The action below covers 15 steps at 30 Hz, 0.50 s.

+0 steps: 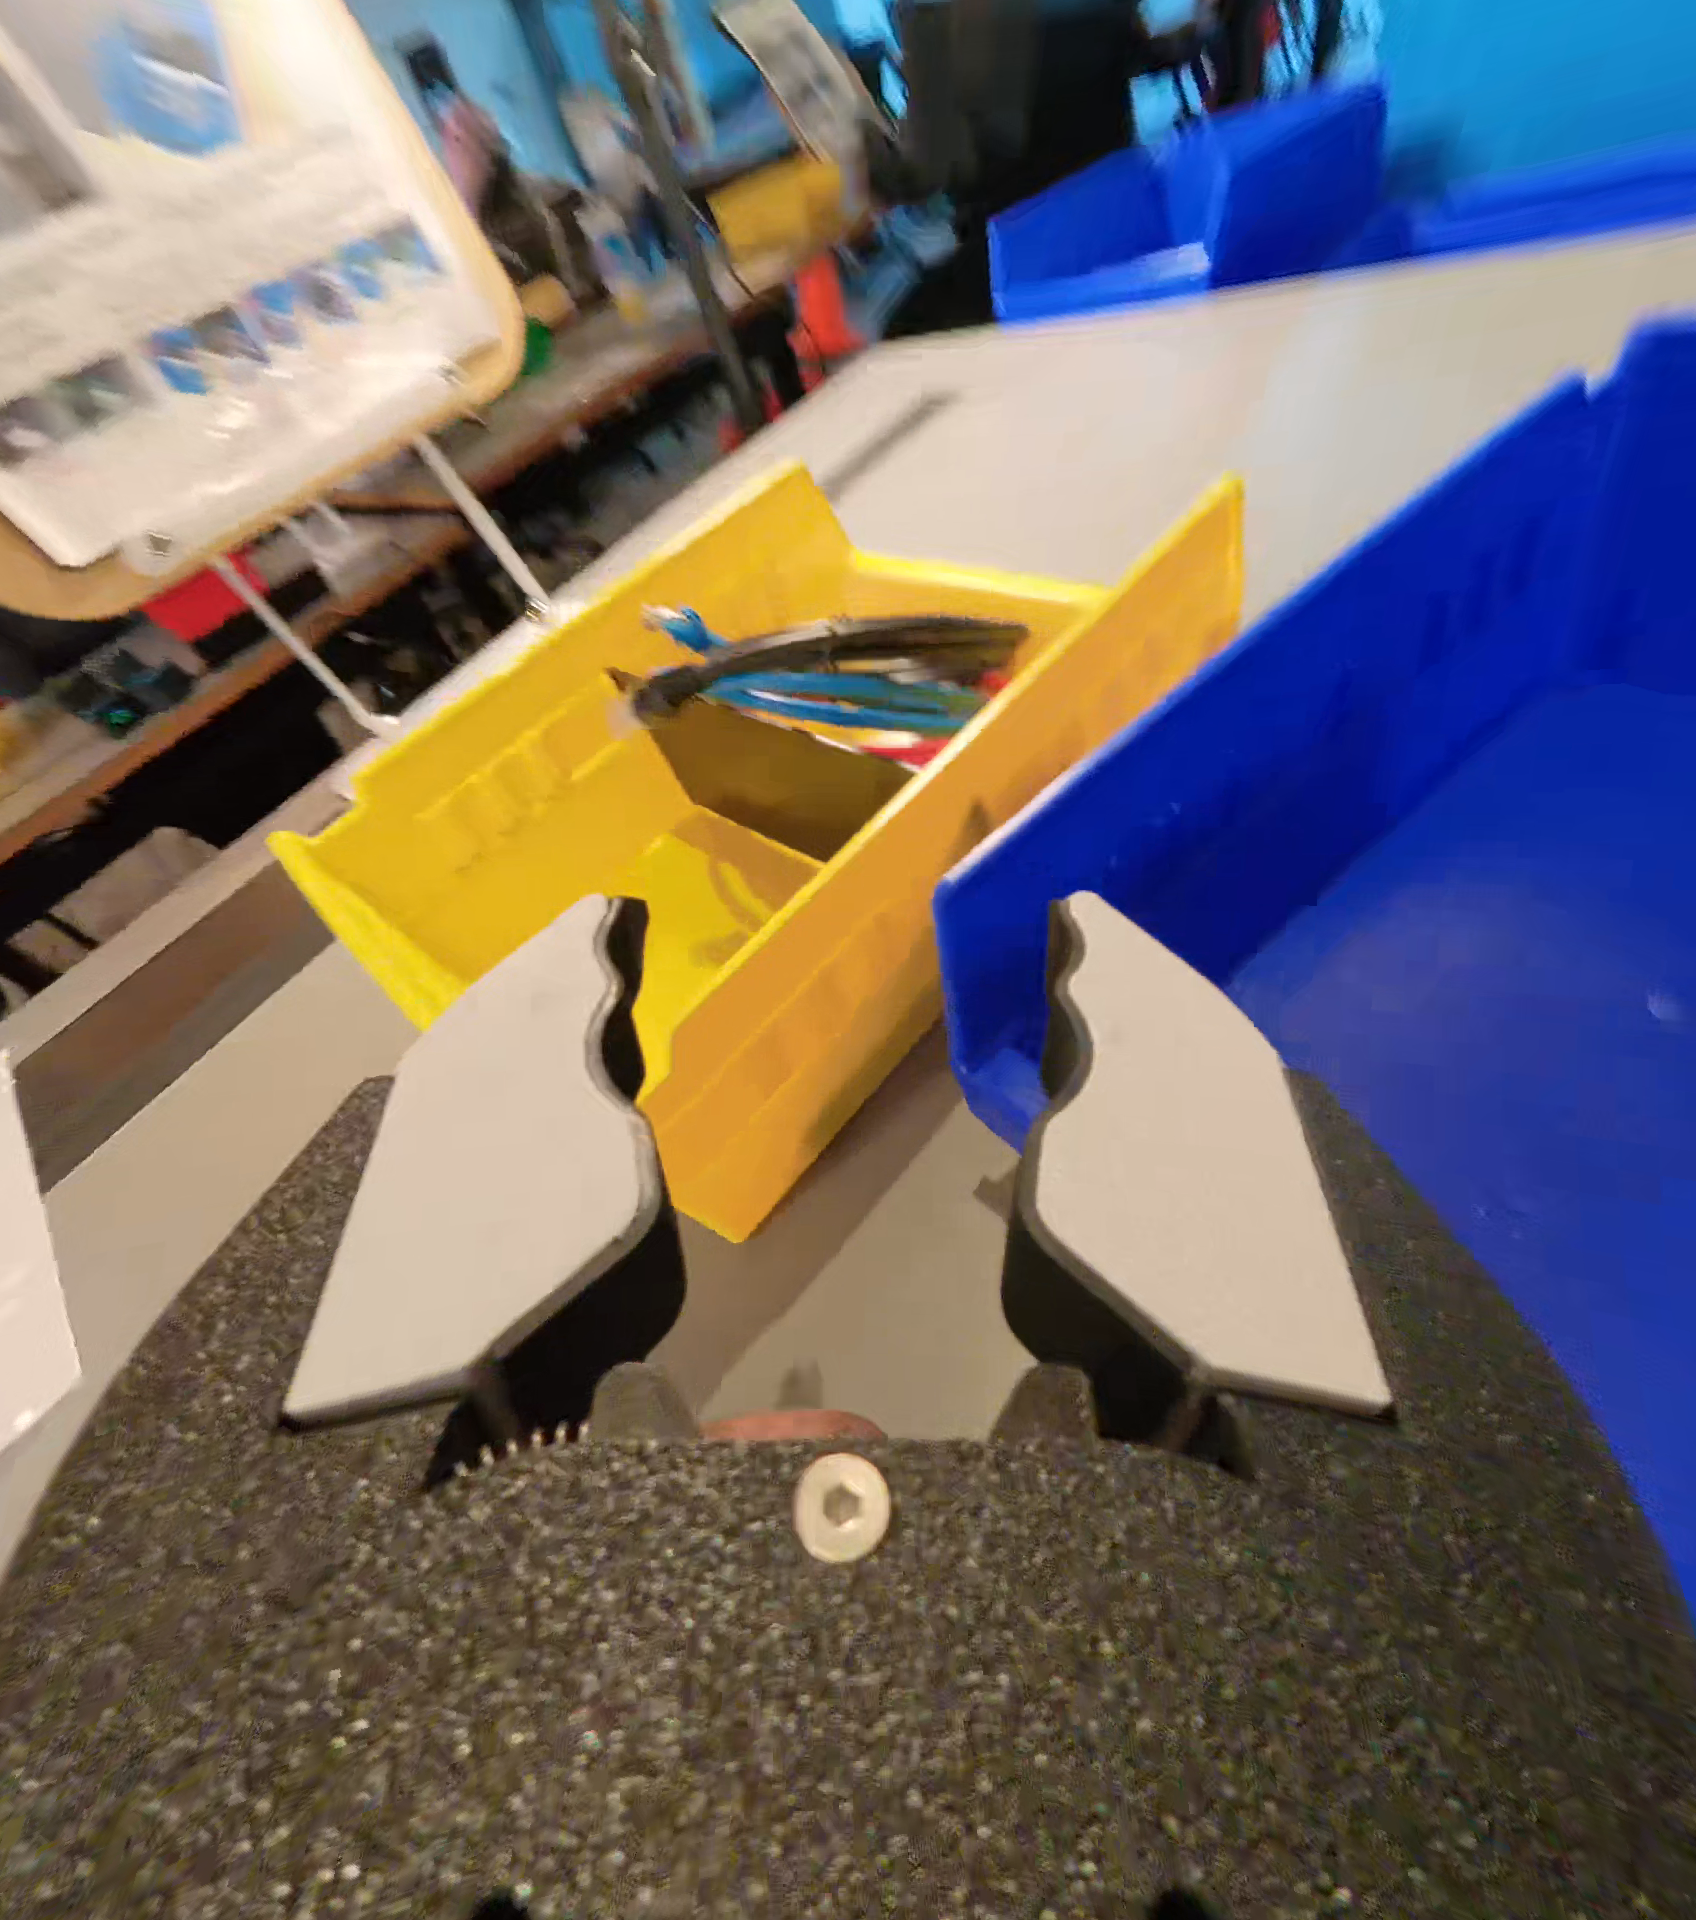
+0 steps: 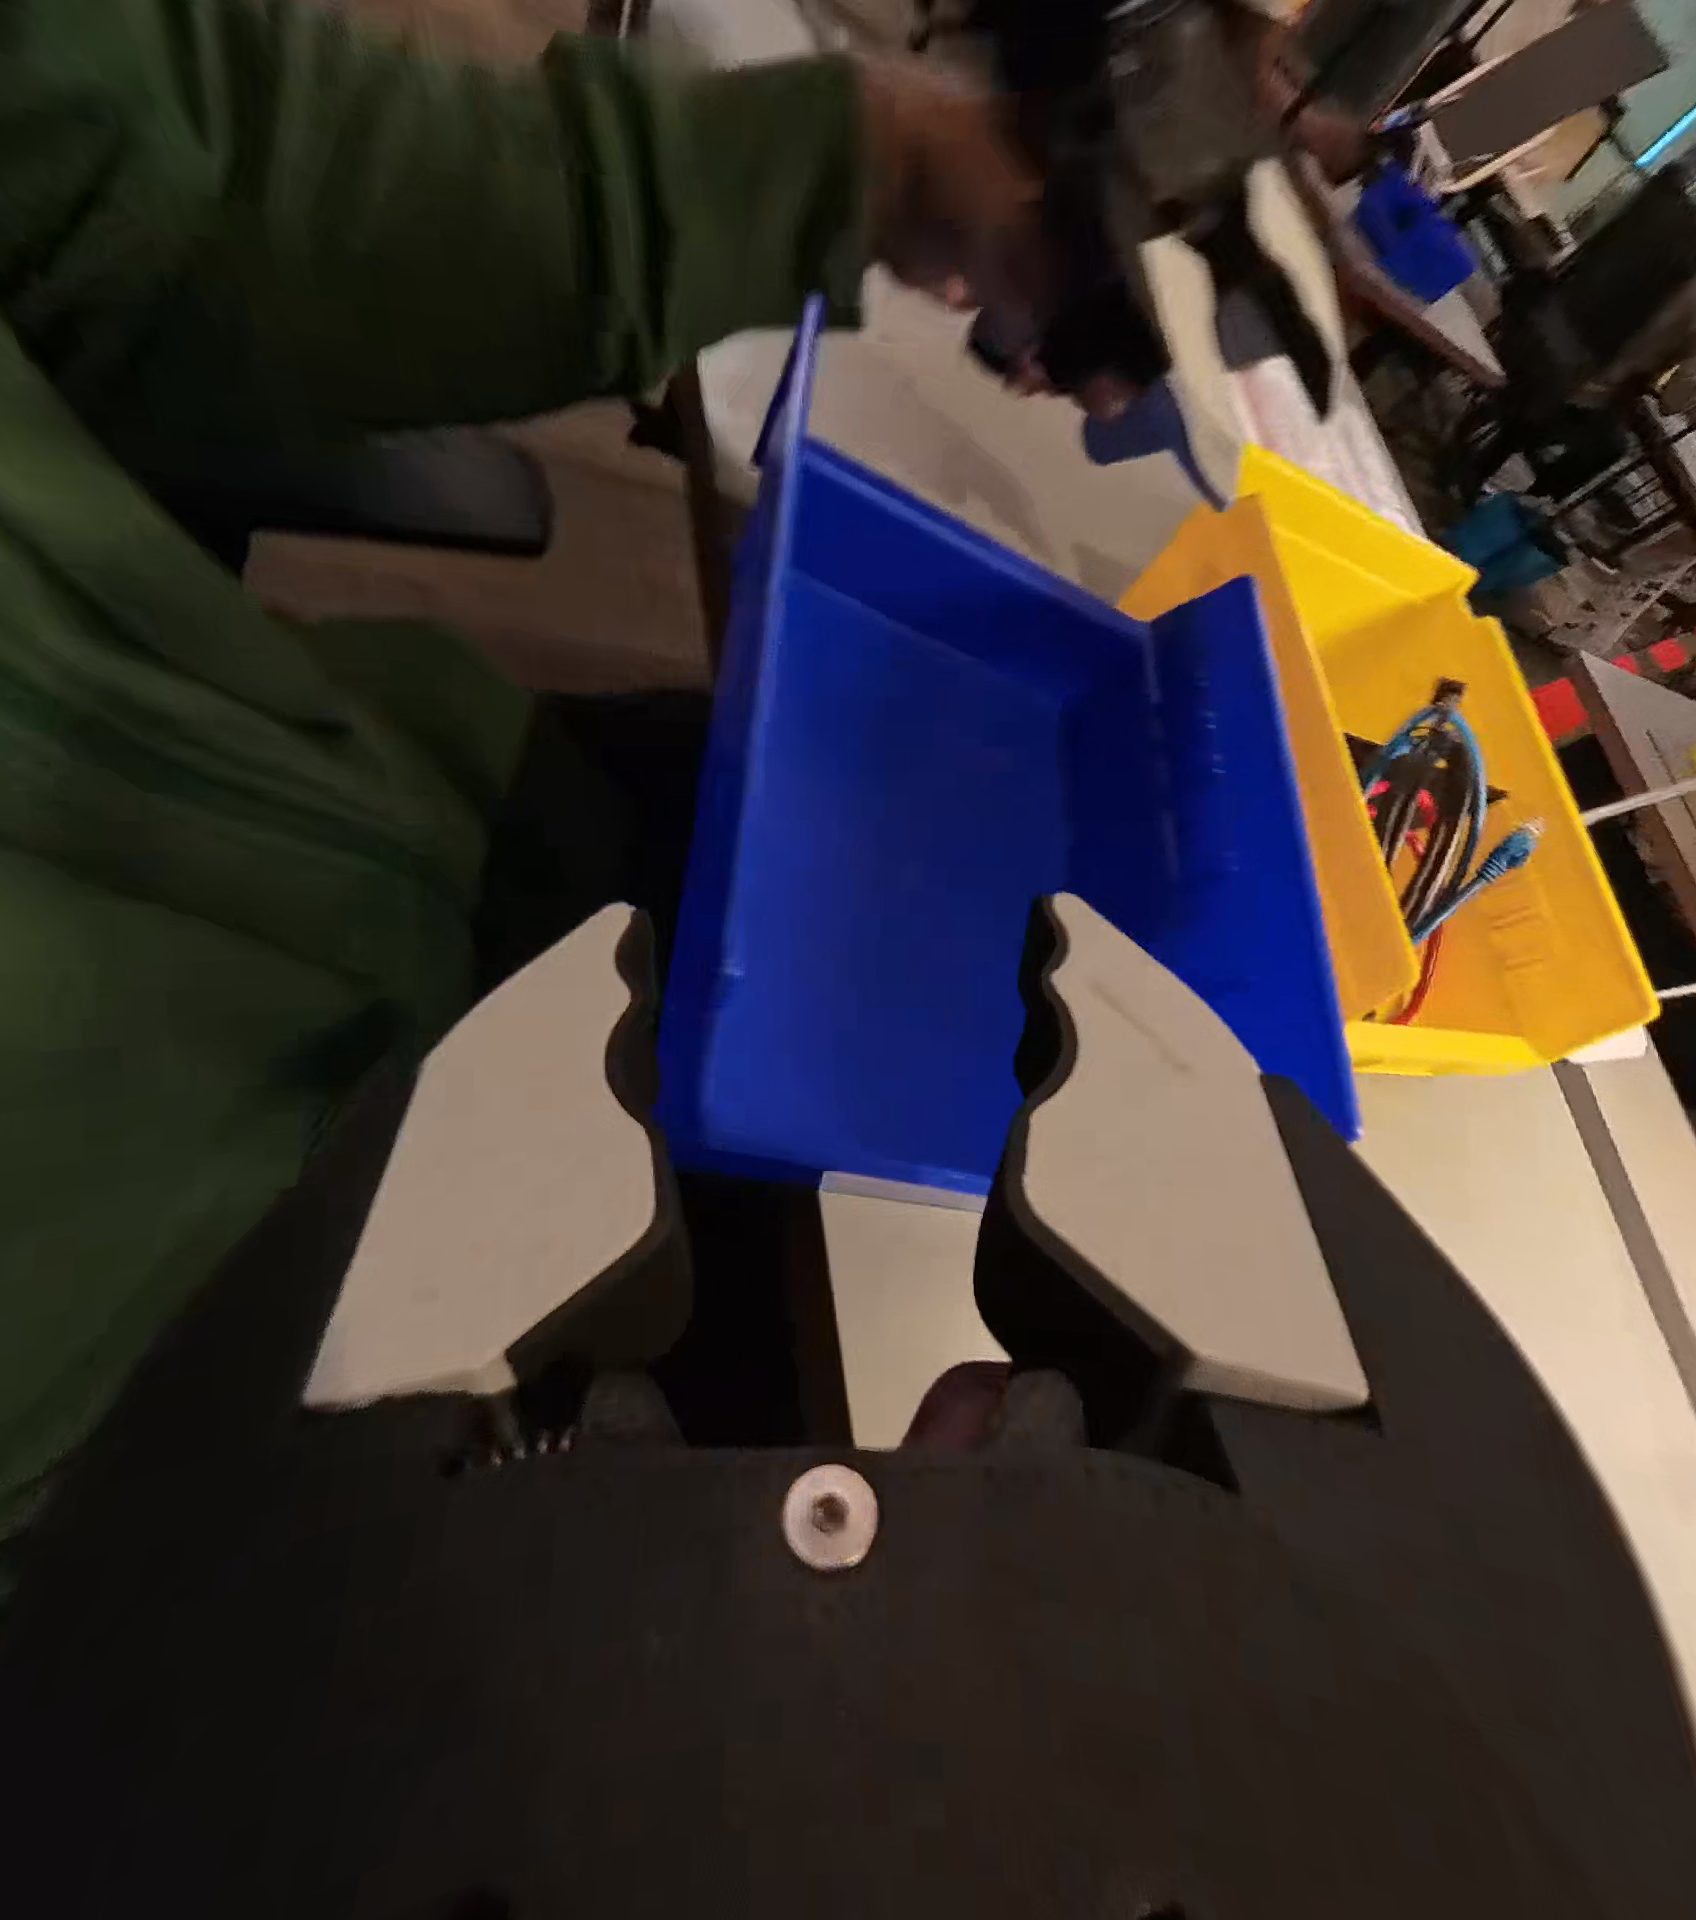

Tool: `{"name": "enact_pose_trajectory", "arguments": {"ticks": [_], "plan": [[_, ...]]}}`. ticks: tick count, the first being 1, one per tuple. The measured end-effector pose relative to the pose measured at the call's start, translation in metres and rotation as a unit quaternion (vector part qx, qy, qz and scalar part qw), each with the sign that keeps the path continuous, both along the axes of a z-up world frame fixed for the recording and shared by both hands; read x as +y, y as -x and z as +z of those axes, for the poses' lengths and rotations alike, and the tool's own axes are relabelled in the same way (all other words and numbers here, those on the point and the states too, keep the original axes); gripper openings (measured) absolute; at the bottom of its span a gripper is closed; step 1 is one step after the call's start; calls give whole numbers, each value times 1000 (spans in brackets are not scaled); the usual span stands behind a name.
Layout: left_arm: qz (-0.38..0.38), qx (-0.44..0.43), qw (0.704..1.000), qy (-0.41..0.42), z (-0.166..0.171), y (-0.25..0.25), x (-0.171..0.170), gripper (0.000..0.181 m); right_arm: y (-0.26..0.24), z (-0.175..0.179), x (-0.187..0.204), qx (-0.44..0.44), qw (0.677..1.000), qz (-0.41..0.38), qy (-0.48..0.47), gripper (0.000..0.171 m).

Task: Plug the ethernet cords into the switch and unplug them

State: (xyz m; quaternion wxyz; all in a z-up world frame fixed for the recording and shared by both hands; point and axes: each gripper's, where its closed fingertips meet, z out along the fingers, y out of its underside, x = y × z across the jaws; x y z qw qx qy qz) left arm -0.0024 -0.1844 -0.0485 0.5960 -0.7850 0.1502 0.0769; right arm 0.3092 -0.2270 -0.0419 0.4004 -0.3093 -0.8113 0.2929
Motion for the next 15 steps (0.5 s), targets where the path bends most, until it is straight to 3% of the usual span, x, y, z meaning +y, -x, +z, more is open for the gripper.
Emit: {"name": "enact_pose_trajectory", "arguments": {"ticks": [6, 12, 15], "plan": [[-47, 122, 979, 155, -23, -2, 20, 76, 14, -35, -11, -56, 993, -20, -103, 66], [-55, 186, 952, 237, -54, 7, 35, 54, 16, -51, 8, -76, 985, -36, -152, 21], [-54, 197, 952, 230, -56, 15, 32, 40, 10, -51, 32, -81, 979, -72, -171, 15]]}}
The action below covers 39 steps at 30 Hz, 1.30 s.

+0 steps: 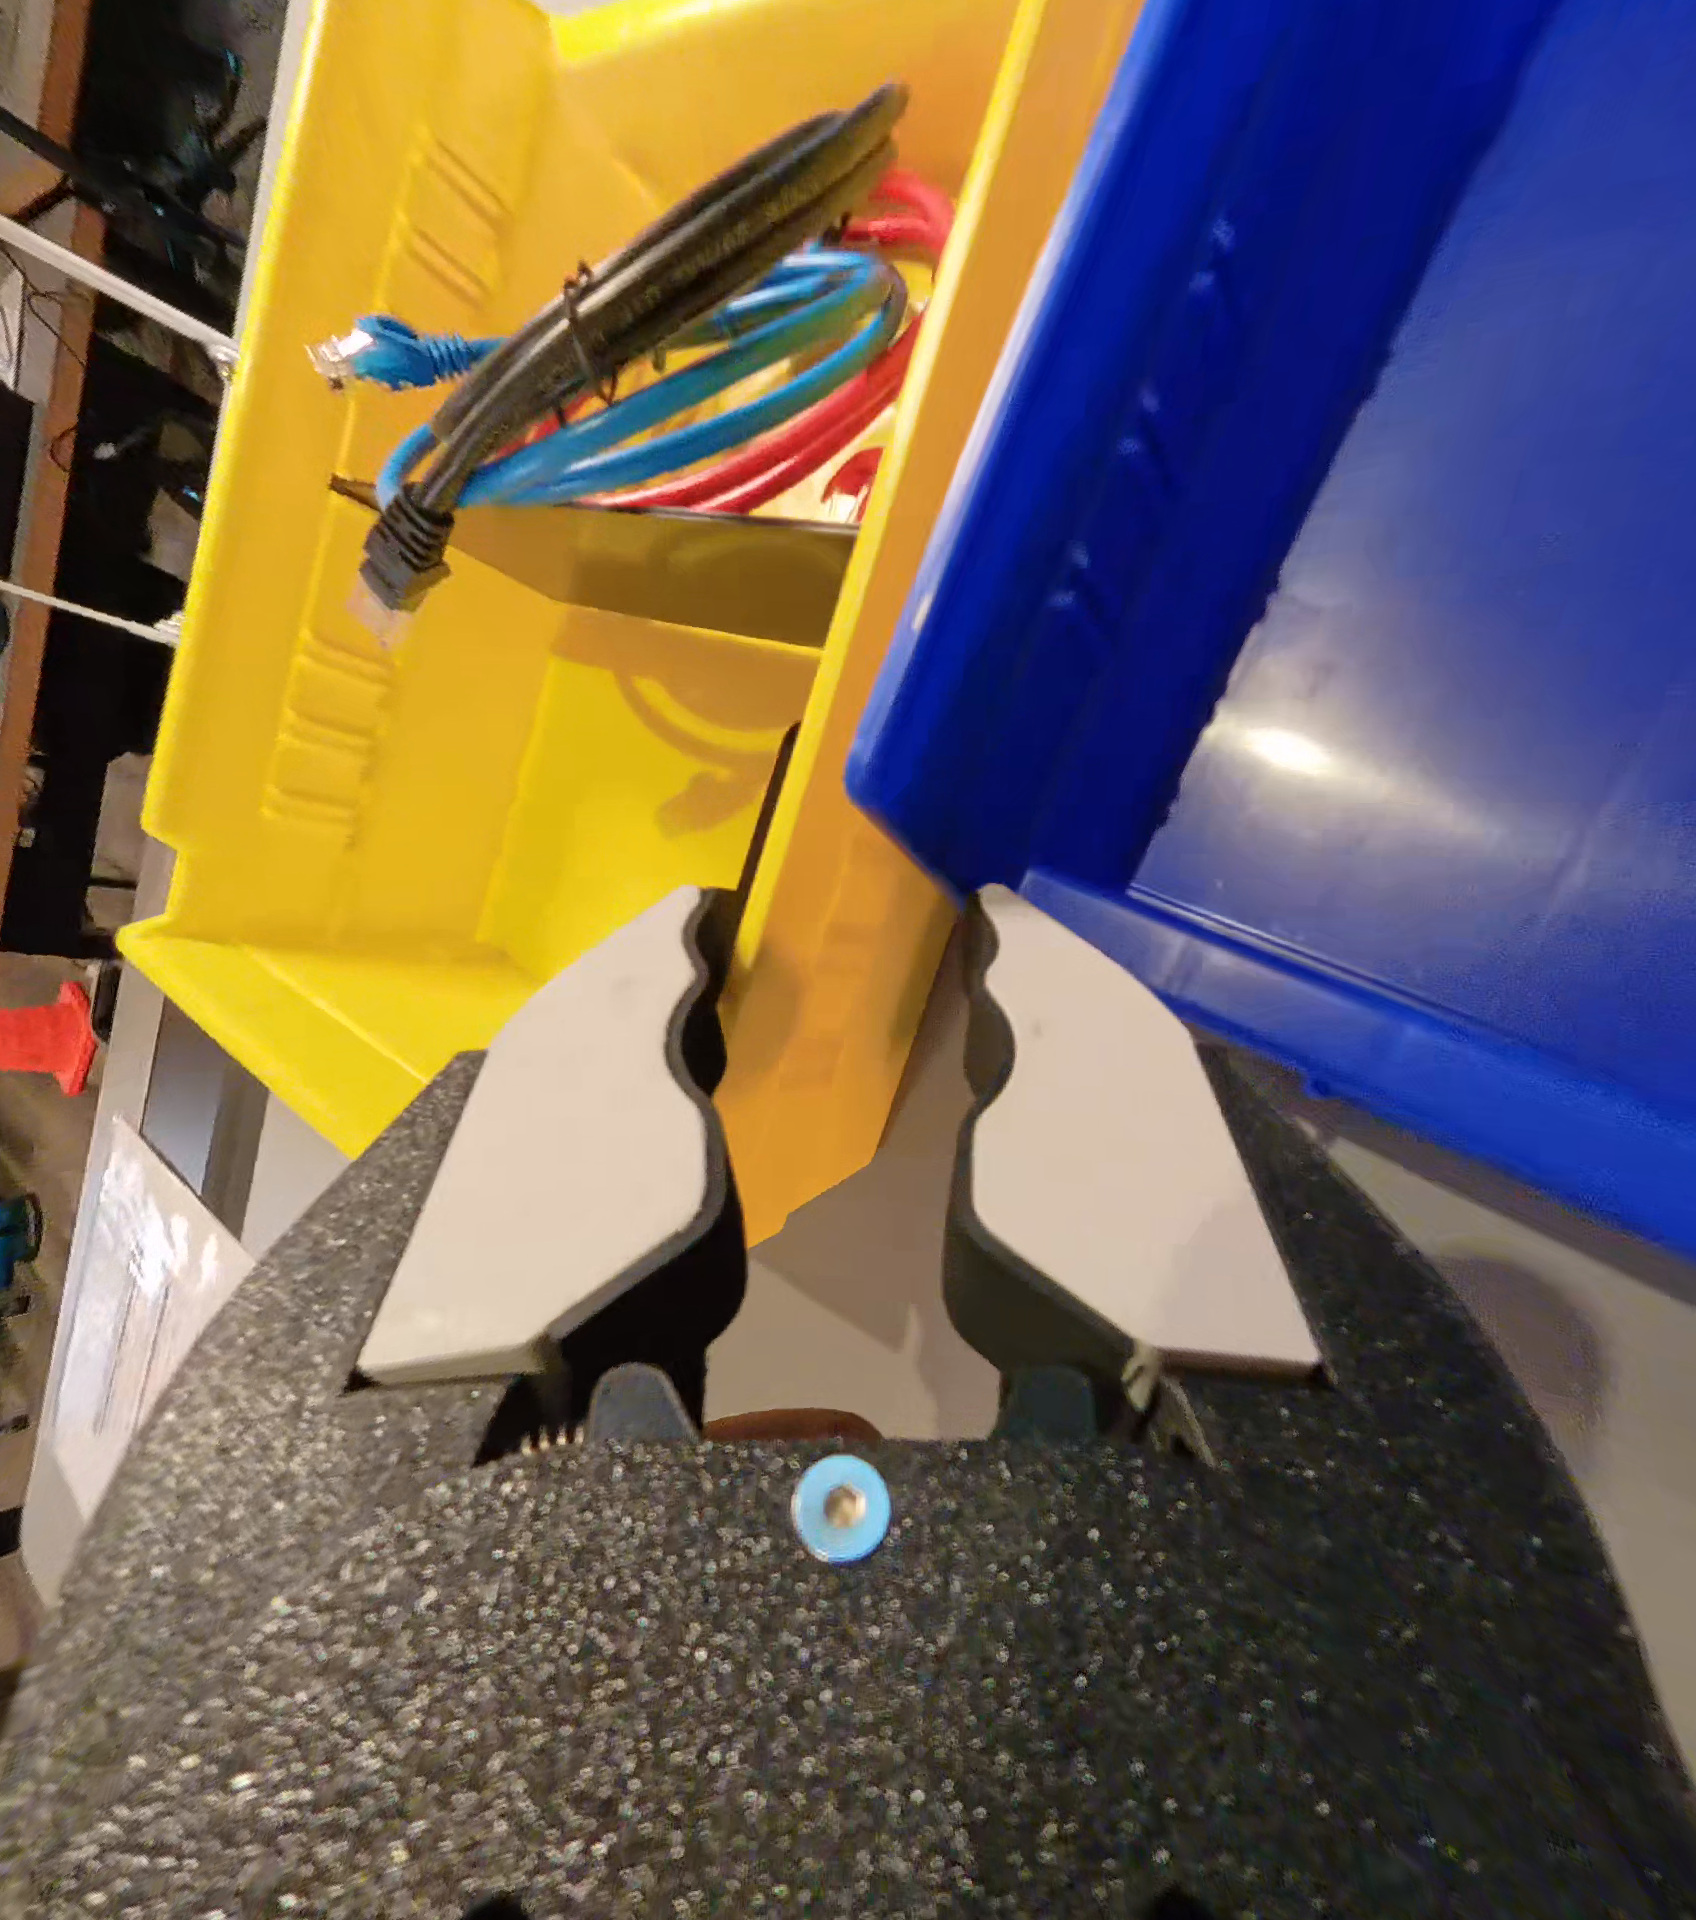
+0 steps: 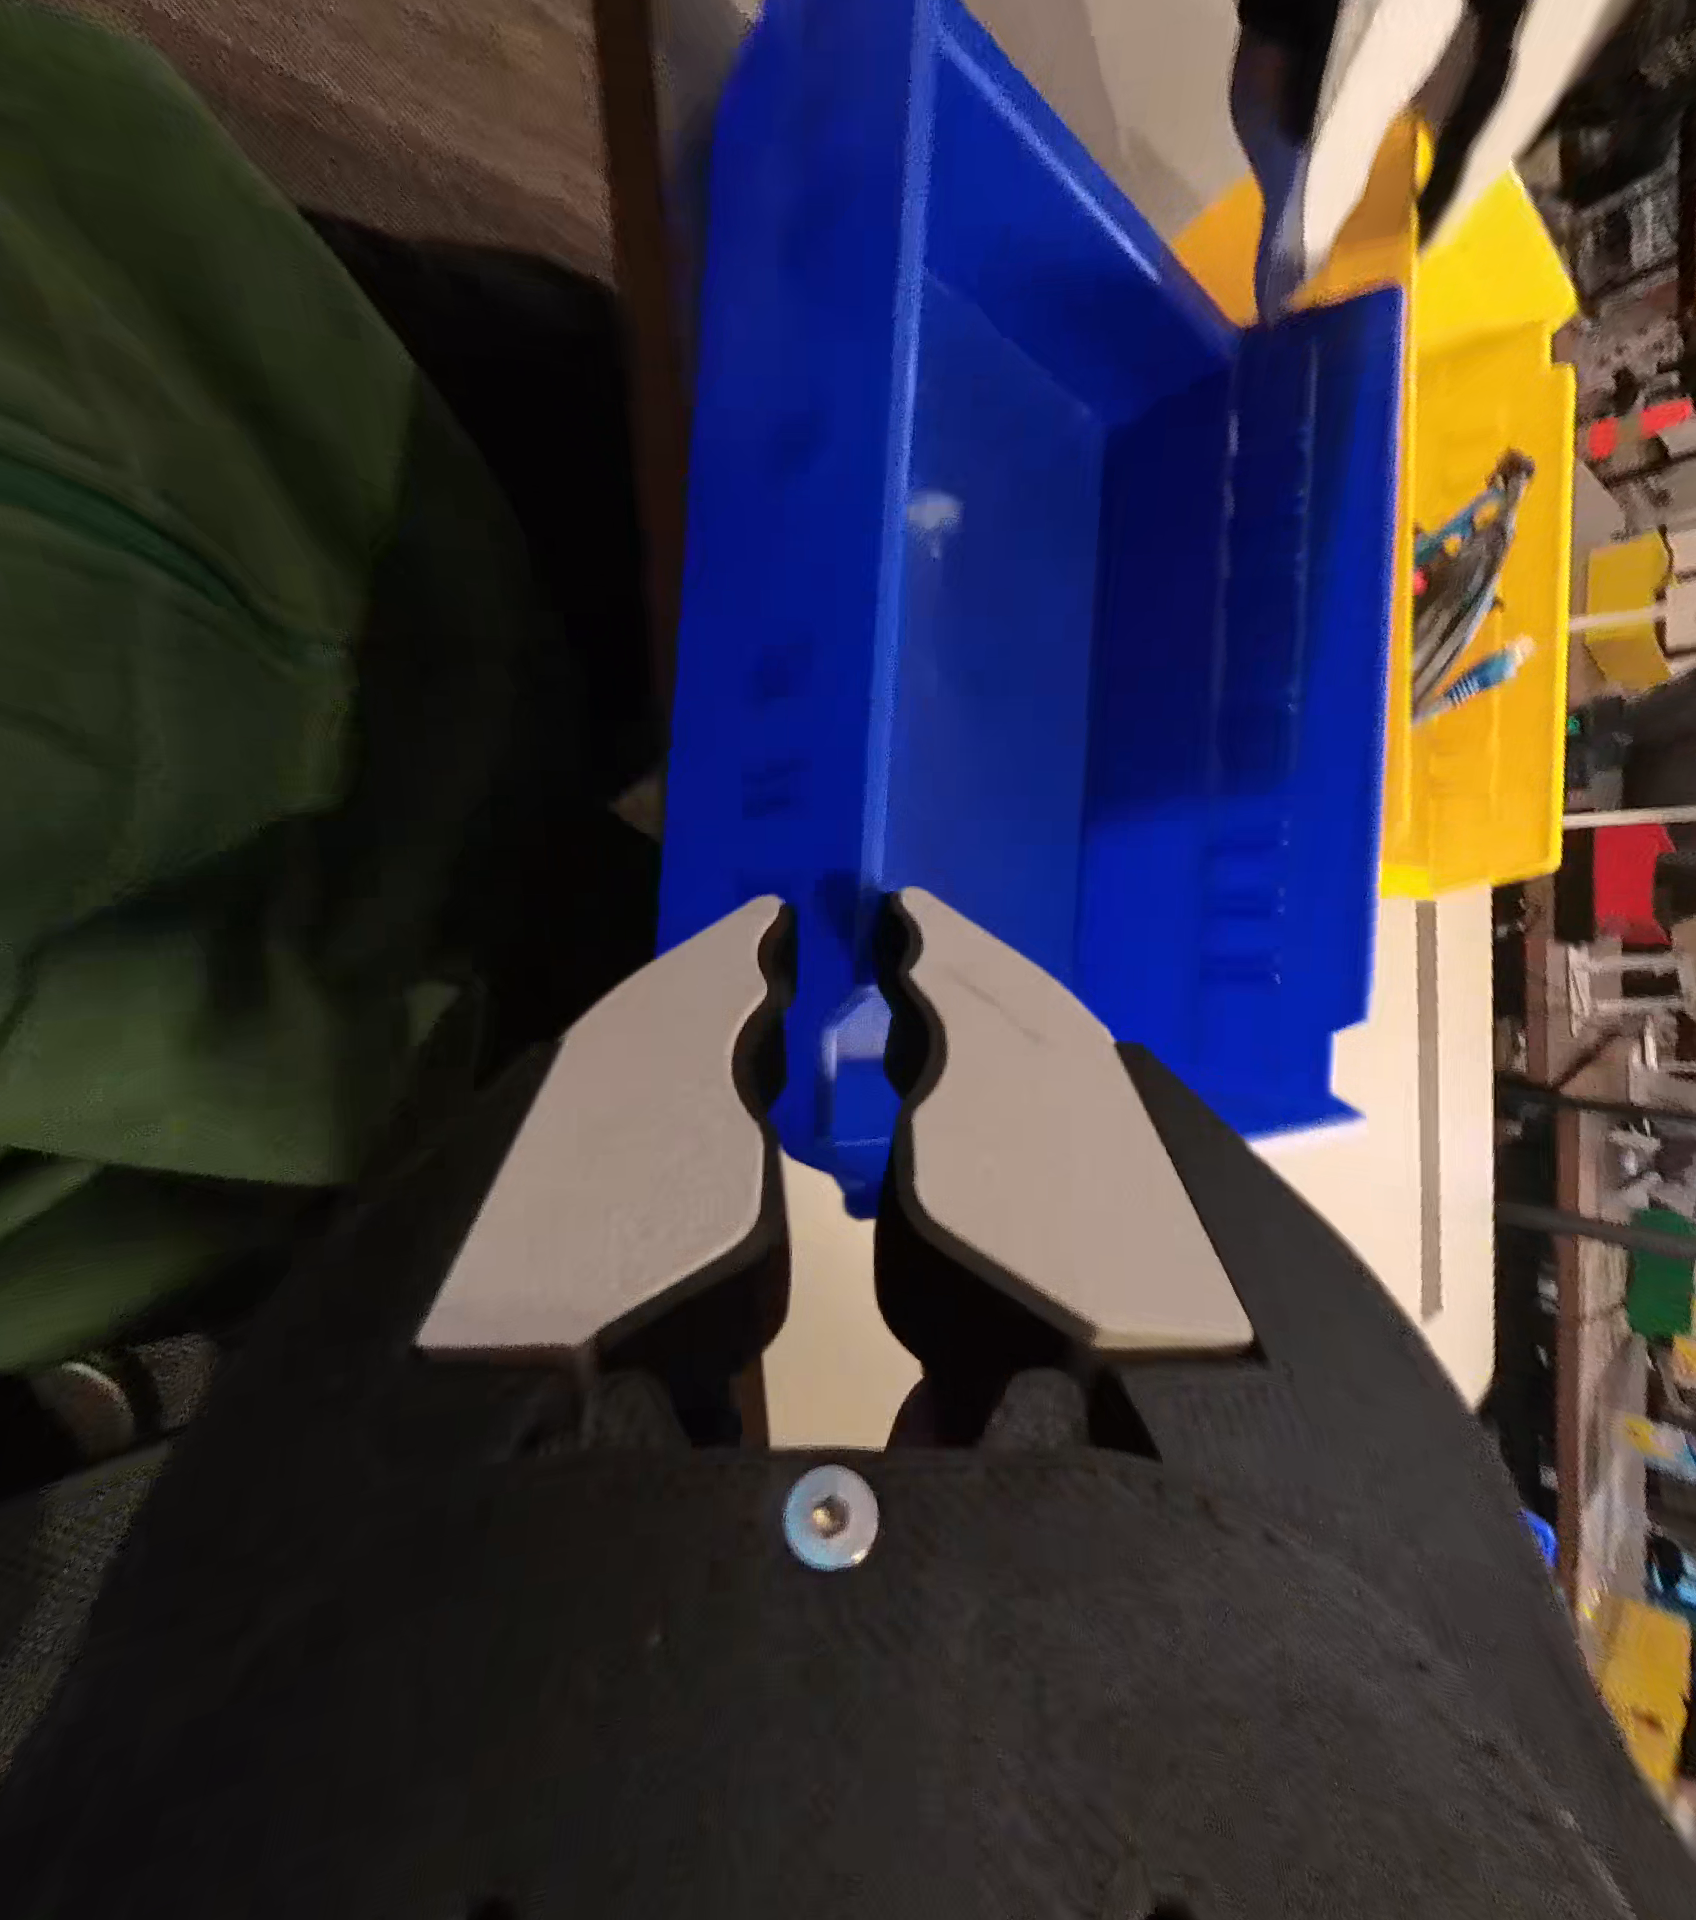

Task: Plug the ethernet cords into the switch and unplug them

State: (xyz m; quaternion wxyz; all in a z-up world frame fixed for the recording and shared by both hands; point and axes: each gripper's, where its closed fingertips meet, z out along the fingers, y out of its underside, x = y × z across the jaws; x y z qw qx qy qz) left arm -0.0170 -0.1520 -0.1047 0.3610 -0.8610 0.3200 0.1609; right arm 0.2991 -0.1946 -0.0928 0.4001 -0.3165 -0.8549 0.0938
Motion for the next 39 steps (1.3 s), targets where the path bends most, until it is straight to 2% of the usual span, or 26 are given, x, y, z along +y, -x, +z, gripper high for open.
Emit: {"name": "enact_pose_trajectory", "arguments": {"ticks": [3, 7, 10, 14, 17, 20, 24, 27, 30, 34, 38, 39], "plan": [[15, -1, 1000, -13, 5, 13, -9, 19, -9, 0, 30, -3, 999, -33, -16, 17], [20, 6, 1000, -5, 5, 29, -37, 18, -25, 2, 72, 2, 996, -70, -49, 19], [54, 27, 998, 5, 4, 54, -65, 20, -38, 7, 119, 16, 986, -145, -75, 18], [159, 47, 986, -4, 8, 104, -105, 28, -53, 19, 184, 68, 961, -256, -80, 23], [252, 54, 965, -45, 18, 132, -137, 35, -63, 31, 202, 117, 939, -315, -72, 26], [292, -8, 944, -153, 41, 113, -147, 44, -56, 44, 167, 201, 940, -277, 3, 27], [231, -127, 913, -312, 79, 32, -117, 66, -26, 57, 76, 282, 935, -176, 125, 36], [247, -172, 882, -361, 84, -4, -87, 91, 6, 60, 18, 302, 932, -141, 141, 54], [273, -160, 866, -386, 79, -24, -56, 104, 38, 60, -29, 322, 924, -123, 165, 65], [343, -68, 859, -374, 67, -13, -37, 109, 64, 56, -41, 353, 914, -170, 108, 69], [377, -36, 854, -356, 57, 4, -44, 95, 64, 50, -18, 361, 906, -216, 54, 59], [378, -36, 855, -352, 54, 8, -49, 96, 61, 50, -9, 362, 903, -227, 49, 57]]}}
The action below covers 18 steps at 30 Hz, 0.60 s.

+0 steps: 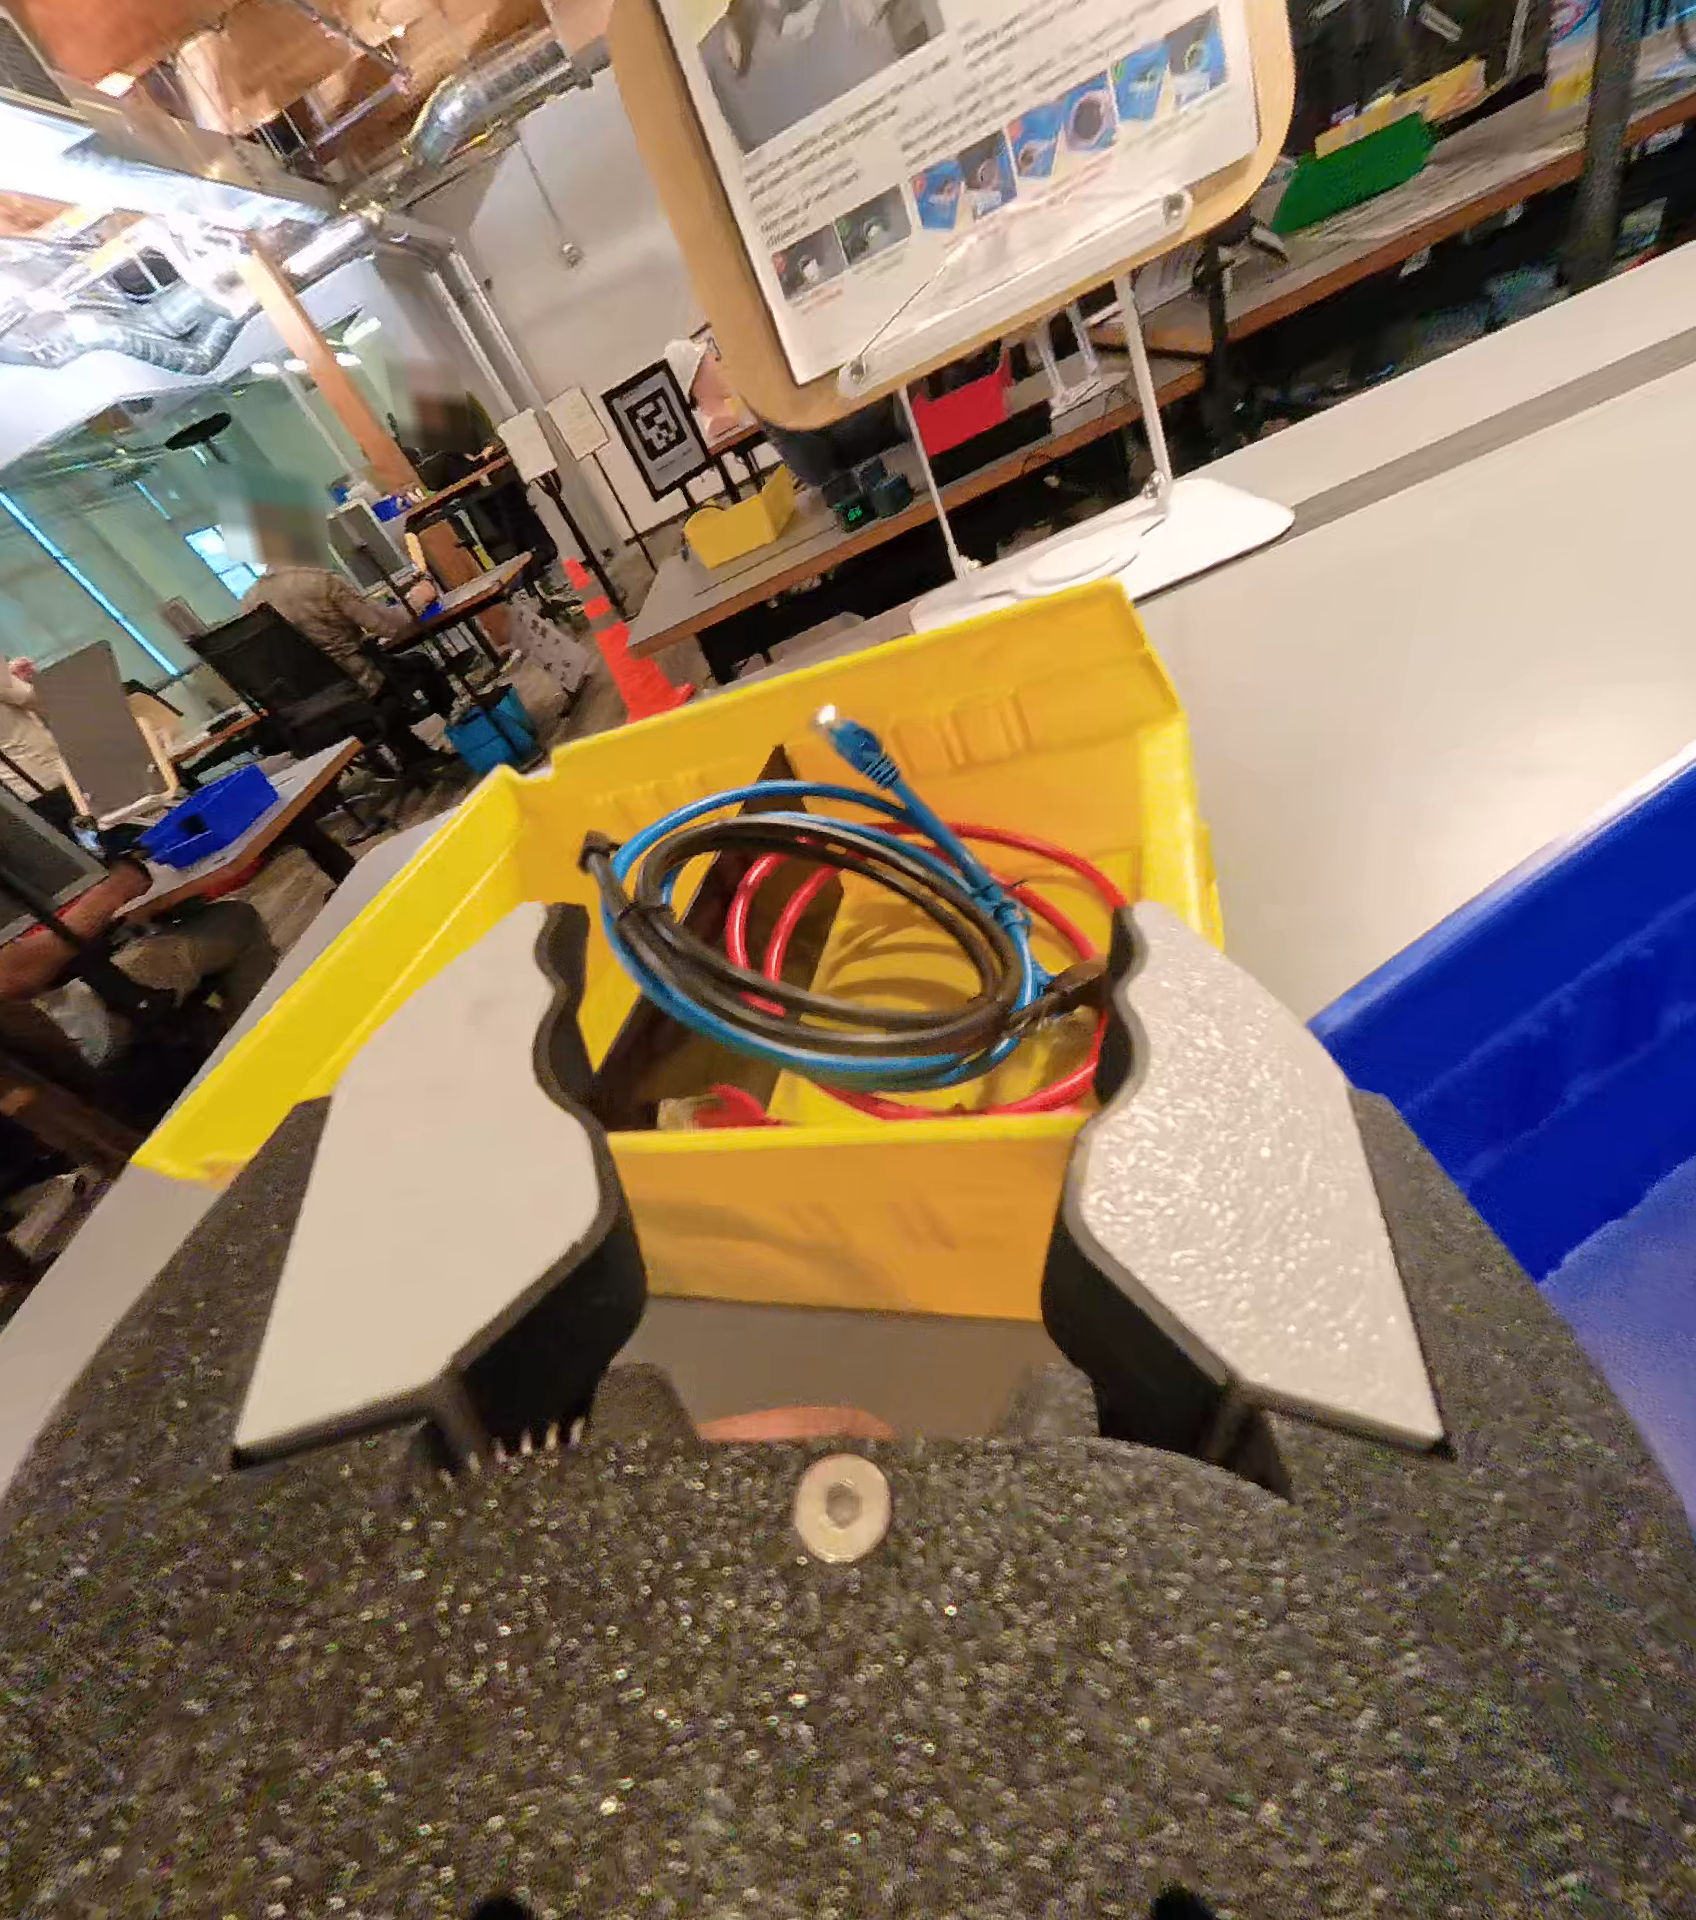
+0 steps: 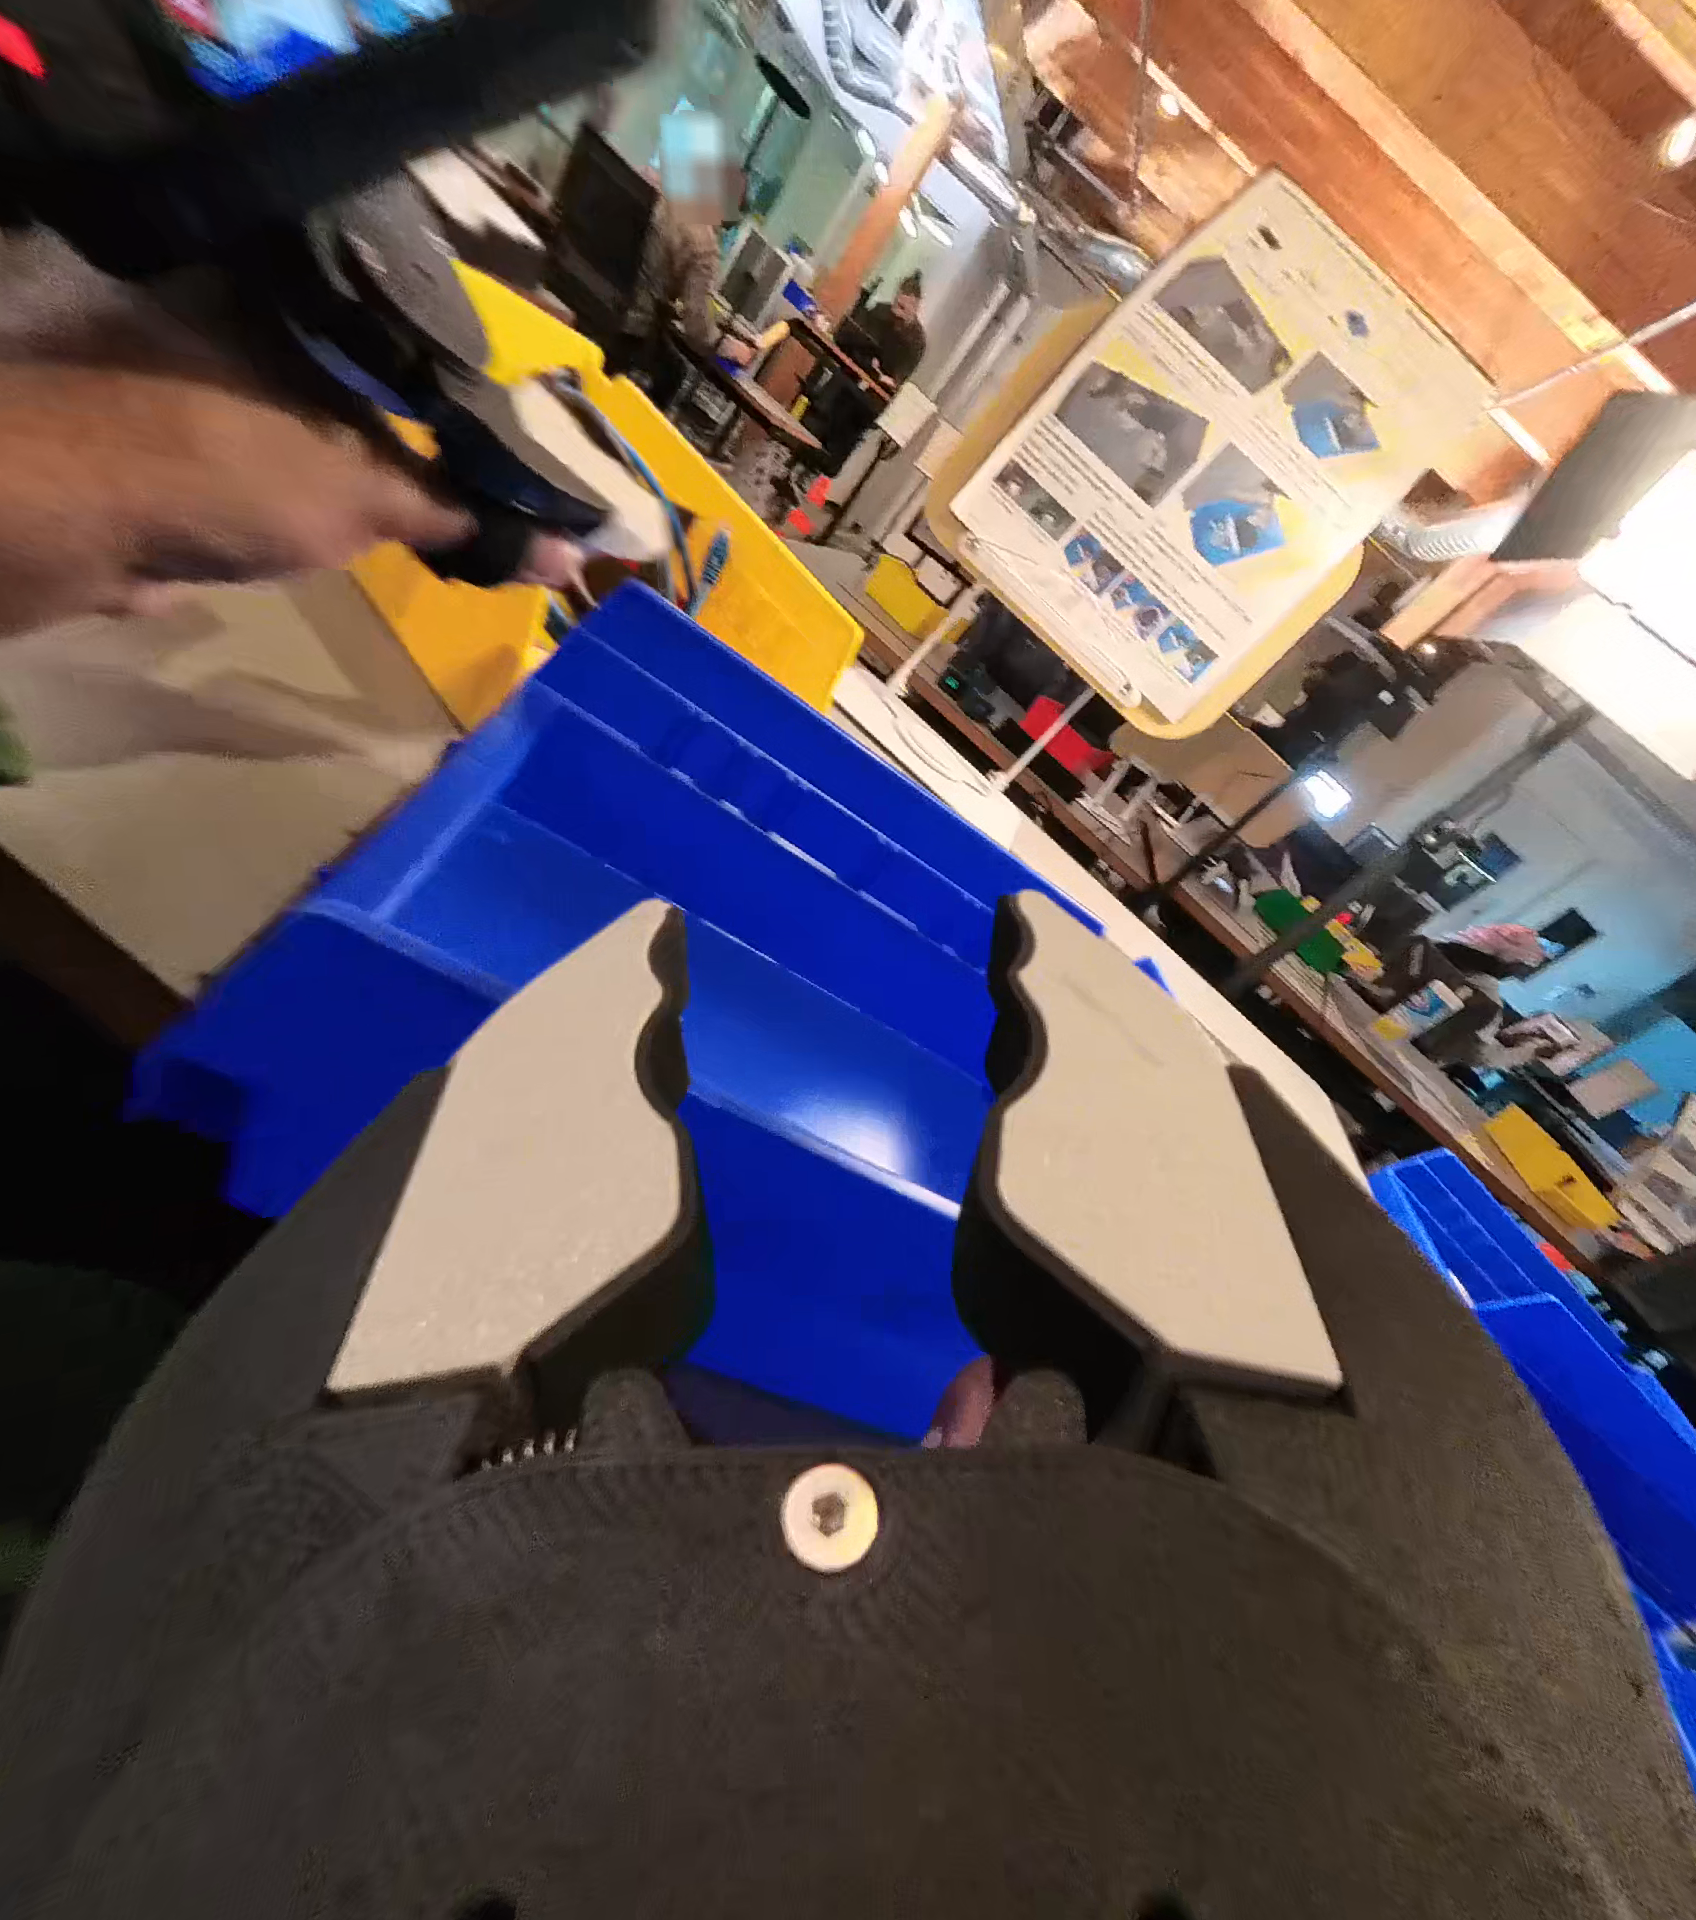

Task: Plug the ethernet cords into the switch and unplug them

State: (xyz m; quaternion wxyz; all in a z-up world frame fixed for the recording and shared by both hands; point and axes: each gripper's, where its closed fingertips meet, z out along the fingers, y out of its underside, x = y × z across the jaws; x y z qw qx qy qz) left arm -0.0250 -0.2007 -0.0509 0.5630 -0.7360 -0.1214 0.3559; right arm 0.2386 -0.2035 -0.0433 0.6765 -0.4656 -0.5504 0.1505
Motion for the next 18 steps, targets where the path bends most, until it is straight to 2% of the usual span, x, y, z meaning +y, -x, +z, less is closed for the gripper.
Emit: {"name": "enact_pose_trajectory", "arguments": {"ticks": [3, 4, 7, 10, 13, 14, 16, 18], "plan": [[6, -27, 1000, -1, -9, 15, -21, 96, -16, -2, 30, -1, 999, -35, 9, 50], [19, -29, 999, -11, -8, 22, -32, 86, -21, -4, 39, -3, 999, -42, 16, 46], [46, -46, 998, -22, -2, 39, -60, 85, -34, -5, 51, -2, 998, -39, 51, 53], [21, -60, 995, -74, 13, 31, -59, 86, -22, -4, 21, 3, 997, 21, 76, 62], [5, -55, 997, -51, 7, 18, -34, 98, 2, -5, -28, 9, 995, 71, 65, 62], [5, -49, 998, -39, 3, 15, -26, 101, 7, -4, -38, 12, 996, 69, 48, 61], [15, -34, 999, -20, -6, 17, -15, 102, 16, -7, -49, -4, 998, 60, 18, 71], [41, -23, 999, -14, -13, 26, -16, 101, 22, -10, -51, -12, 998, 57, 16, 74]]}}
